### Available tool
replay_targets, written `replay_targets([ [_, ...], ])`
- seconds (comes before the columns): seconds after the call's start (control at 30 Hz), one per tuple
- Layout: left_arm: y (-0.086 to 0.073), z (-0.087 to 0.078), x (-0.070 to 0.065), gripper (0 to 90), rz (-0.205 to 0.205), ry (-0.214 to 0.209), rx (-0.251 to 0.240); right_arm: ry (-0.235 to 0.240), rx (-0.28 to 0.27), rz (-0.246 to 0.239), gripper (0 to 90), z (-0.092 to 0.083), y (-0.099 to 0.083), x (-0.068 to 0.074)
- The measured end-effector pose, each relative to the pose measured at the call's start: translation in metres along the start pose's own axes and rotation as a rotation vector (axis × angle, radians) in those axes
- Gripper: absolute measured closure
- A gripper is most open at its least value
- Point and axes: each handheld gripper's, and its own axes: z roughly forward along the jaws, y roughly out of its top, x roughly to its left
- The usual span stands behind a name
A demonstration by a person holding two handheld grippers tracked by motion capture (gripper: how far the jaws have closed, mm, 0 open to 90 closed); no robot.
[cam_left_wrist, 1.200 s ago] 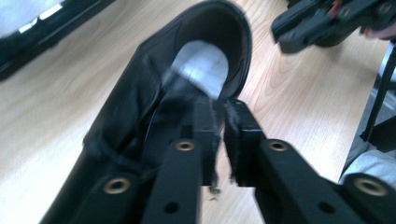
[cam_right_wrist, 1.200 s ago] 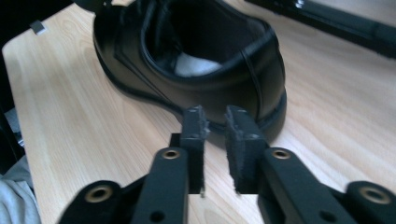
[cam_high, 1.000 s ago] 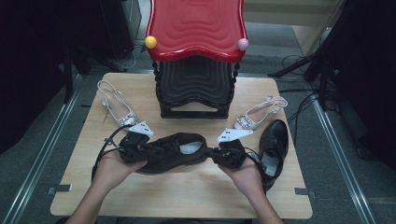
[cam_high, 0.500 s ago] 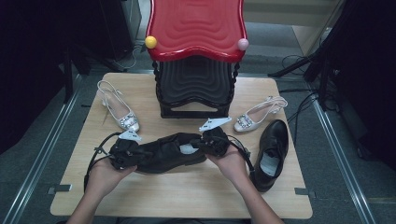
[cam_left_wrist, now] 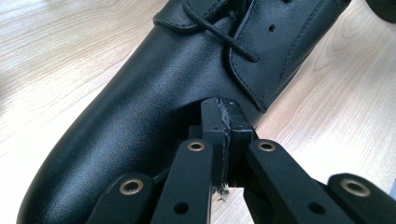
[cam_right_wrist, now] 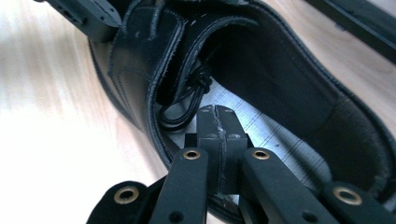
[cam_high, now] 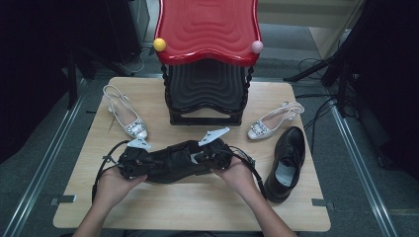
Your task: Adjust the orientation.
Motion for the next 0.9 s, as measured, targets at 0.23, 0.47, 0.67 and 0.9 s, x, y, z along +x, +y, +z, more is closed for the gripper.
replay_targets([
  [0.23, 0.000, 0.001, 0.001, 90.0, 0.001, 0.000, -0.006, 0.028, 0.023, 0.026, 90.0, -0.002, -0.001, 0.003],
  [0.47, 0.002, 0.002, 0.001, 90.0, 0.005, 0.002, -0.005, 0.046, 0.040, 0.021, 90.0, -0.007, -0.004, 0.009],
  [0.67, 0.006, 0.005, 0.000, 90.0, 0.012, 0.000, -0.006, 0.043, 0.048, 0.014, 90.0, -0.009, -0.007, 0.016],
  [0.9, 0.011, 0.009, 0.000, 90.0, 0.034, 0.000, 0.002, 0.090, 0.073, 0.054, 90.0, -0.011, -0.011, 0.025],
])
